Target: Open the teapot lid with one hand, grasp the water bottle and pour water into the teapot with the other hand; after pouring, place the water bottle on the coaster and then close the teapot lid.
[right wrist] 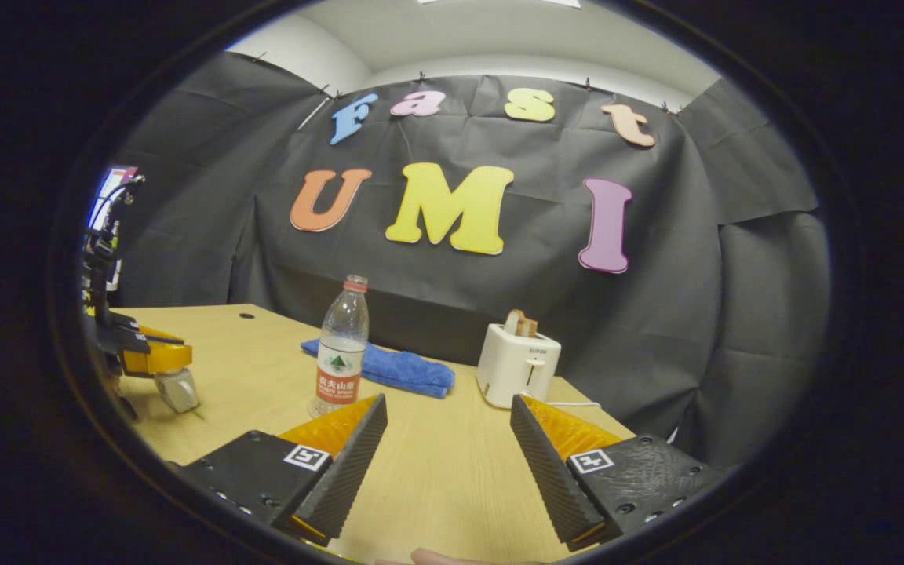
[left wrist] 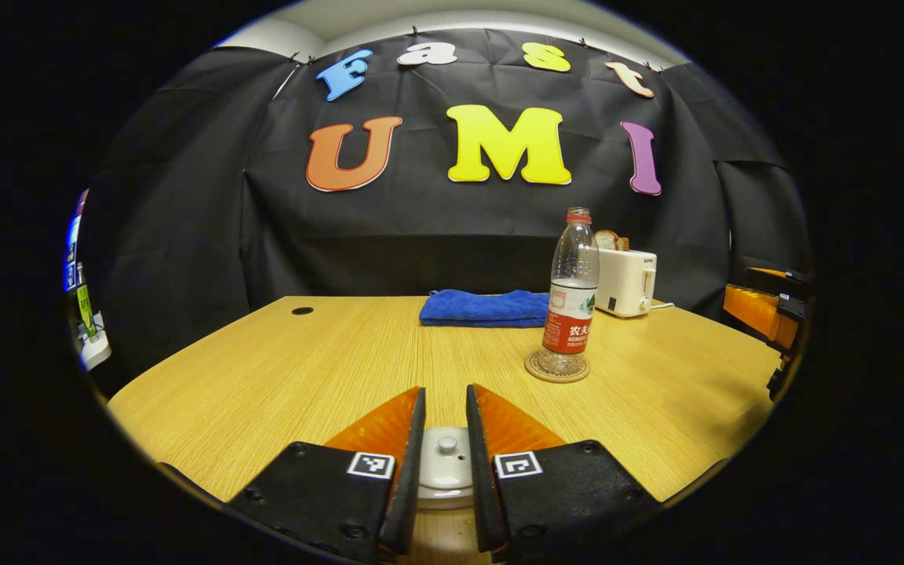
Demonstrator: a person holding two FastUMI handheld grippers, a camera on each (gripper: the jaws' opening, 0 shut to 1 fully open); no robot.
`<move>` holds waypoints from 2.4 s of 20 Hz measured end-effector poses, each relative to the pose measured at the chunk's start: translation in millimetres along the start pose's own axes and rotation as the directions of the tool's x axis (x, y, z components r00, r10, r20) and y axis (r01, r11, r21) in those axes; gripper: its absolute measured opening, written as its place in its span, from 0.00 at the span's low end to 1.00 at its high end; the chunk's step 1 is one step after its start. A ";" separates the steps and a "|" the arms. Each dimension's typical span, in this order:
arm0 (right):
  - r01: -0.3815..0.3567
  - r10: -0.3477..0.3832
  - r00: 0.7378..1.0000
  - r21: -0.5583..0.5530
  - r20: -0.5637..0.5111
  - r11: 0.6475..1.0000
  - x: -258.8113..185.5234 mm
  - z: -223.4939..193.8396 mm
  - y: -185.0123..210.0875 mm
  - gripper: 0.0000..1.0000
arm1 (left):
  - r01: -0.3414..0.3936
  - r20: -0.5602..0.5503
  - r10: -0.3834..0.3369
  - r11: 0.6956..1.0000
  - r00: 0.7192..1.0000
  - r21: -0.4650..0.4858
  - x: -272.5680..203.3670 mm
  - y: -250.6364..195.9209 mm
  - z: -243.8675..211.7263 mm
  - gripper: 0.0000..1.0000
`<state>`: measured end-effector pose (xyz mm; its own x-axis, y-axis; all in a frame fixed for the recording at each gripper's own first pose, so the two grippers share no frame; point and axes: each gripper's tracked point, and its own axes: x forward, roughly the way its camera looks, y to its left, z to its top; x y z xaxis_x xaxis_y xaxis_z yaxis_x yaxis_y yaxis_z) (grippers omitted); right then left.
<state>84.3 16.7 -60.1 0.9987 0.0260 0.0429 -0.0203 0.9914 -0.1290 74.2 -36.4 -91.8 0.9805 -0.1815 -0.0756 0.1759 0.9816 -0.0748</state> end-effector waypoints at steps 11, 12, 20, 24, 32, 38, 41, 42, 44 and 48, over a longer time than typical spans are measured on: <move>0.041 -0.041 0.999 0.038 0.013 0.998 -34.0 40.2 1.5 0.98 | -0.089 0.120 0.086 0.996 0.989 0.015 -51.3 8.6 75.7 0.96; 0.038 -0.039 0.999 0.043 0.011 0.998 -39.2 44.8 2.9 0.98 | -0.087 0.129 0.085 0.996 0.988 0.013 -58.8 7.3 83.0 0.98; 0.042 -0.038 0.999 0.138 -0.031 0.990 -90.8 77.0 -5.4 0.95 | -0.096 0.162 0.090 0.995 0.983 0.029 -122.6 9.8 124.7 0.98; 0.071 -0.069 0.997 0.117 -0.026 0.991 -95.7 78.8 -15.3 0.95 | -0.071 0.152 0.071 0.997 0.986 0.000 -126.6 8.2 125.5 0.98; 0.052 -0.048 0.998 0.095 -0.038 0.994 -95.3 75.2 -3.6 0.95 | -0.066 0.149 0.067 0.998 0.987 -0.010 -126.4 8.1 125.4 0.98; 0.090 -0.088 0.996 0.074 -0.030 0.993 -90.7 72.3 -9.7 0.95 | -0.061 0.142 0.059 0.998 0.988 0.010 -121.9 4.0 120.5 0.98; 0.079 -0.075 0.996 0.077 -0.045 0.994 -88.0 67.3 -4.8 0.95 | -0.067 0.151 0.064 0.998 0.986 0.017 -119.8 4.2 120.3 0.98; 0.080 -0.076 0.996 0.080 -0.047 0.994 -88.7 67.3 -5.8 0.95 | -0.072 0.154 0.069 0.997 0.986 0.017 -119.0 6.1 120.7 0.98; 0.082 -0.078 0.996 0.078 -0.044 0.994 -87.7 67.5 -4.8 0.95 | -0.073 0.151 0.070 0.997 0.986 0.014 -115.7 7.6 119.5 0.98; 0.078 -0.074 0.996 0.064 -0.054 0.995 -83.4 61.7 -2.0 0.95 | -0.082 0.128 0.081 0.997 0.988 0.008 -111.4 12.1 113.5 0.98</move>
